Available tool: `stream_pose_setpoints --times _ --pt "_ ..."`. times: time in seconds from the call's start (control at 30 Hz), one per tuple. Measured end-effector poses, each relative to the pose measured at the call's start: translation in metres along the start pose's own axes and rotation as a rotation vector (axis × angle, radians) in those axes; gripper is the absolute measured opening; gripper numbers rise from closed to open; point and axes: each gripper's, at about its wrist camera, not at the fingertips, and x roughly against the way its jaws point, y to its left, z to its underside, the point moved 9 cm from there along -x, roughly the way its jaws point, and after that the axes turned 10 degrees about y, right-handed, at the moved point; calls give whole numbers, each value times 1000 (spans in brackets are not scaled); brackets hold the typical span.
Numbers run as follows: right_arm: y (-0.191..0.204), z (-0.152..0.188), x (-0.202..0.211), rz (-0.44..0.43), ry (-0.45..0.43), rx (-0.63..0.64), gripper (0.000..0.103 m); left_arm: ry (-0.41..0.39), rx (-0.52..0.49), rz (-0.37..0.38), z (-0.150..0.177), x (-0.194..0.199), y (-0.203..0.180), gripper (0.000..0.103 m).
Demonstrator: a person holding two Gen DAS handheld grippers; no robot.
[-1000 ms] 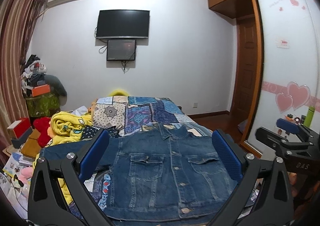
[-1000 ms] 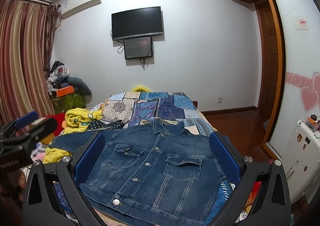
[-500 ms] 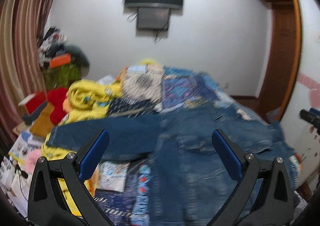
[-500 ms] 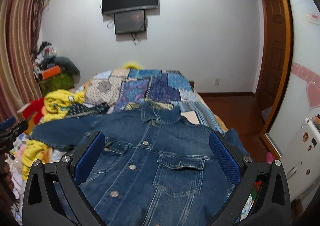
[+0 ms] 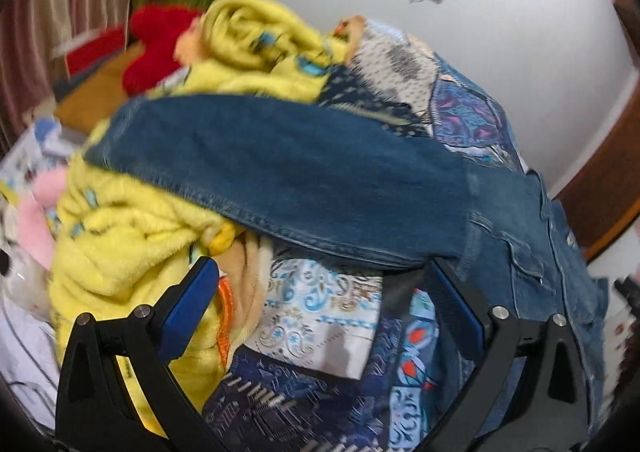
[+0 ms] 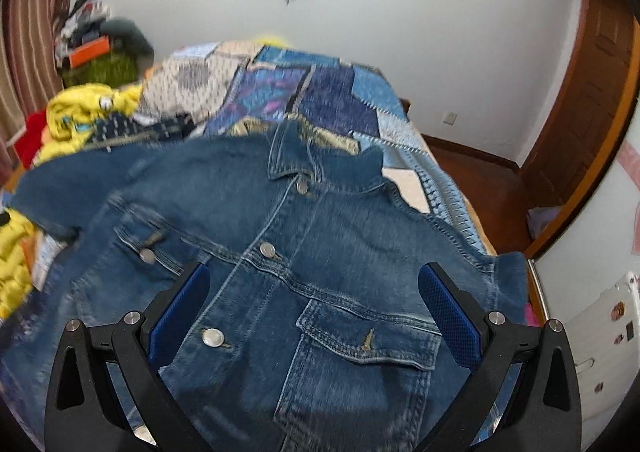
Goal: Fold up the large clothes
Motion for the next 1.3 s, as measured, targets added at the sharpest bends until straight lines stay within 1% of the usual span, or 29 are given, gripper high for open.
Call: stream_pose_setpoints --times 0.1,0.13,0.2,0.23,0.27,0.37,0.43,0.5,0.53,0.57,0.6,0.63,0.67,0.7,0.73,0.77,0.87,0.9,1.0,1.07,1.17,1.27,1.3 --pt "-4 -4 -16 19 33 0 103 46 68 60 -6 -17 19 95" --pt "-4 -4 -20 21 39 -1 103 55 87 77 -9 -23 25 92" --pt "-6 -6 -26 30 52 -5 103 73 121 93 -12 -33 32 90" --pt "-5 -7 -28 33 54 -5 103 83 139 113 -14 -38 35 84" --pt "-5 -8 -29 32 59 -3 103 98 165 156 -16 -44 37 79" --pt "-4 -9 -32 21 66 1 103 125 229 243 -20 -57 40 73" --pt "-1 -10 -34 17 72 5 103 134 257 247 -23 -67 44 73" --pt "1 -11 -36 11 80 7 103 148 282 247 -24 -77 49 67" --pt "2 -11 -36 8 82 10 103 157 291 248 -26 -82 50 62" --pt "3 -10 -36 5 85 14 103 165 297 240 -27 -87 52 53" --pt "3 -11 -36 7 85 15 103 168 299 231 -29 -90 52 47" --pt "3 -12 -37 8 85 16 103 168 292 222 -31 -92 51 35" --pt "3 -12 -37 10 86 17 103 165 283 206 -32 -92 50 29" --pt "4 -12 -37 11 88 17 103 155 267 186 -35 -91 48 26" --pt "3 -12 -37 12 90 15 103 143 247 169 -38 -87 45 17" --pt "3 -12 -37 10 91 13 103 131 225 144 -41 -83 42 12" --pt "2 -12 -34 1 91 4 103 89 160 71 -52 -68 35 12" --pt "2 -12 -32 -2 89 3 103 66 127 36 -56 -59 30 12" --pt "3 -12 -26 -12 82 7 103 6 51 -34 -69 -37 14 11" --pt "5 -11 -23 -20 82 9 103 -12 21 -55 -81 -27 -2 8" --pt "7 -9 -21 -44 99 4 103 -44 1 -65 -97 -14 -22 6" --pt "9 -5 -16 -76 109 -10 103 -87 -47 -51 -114 -4 -57 4" --pt "10 -4 -14 -83 107 -11 103 -106 -74 -57 -118 1 -71 4"
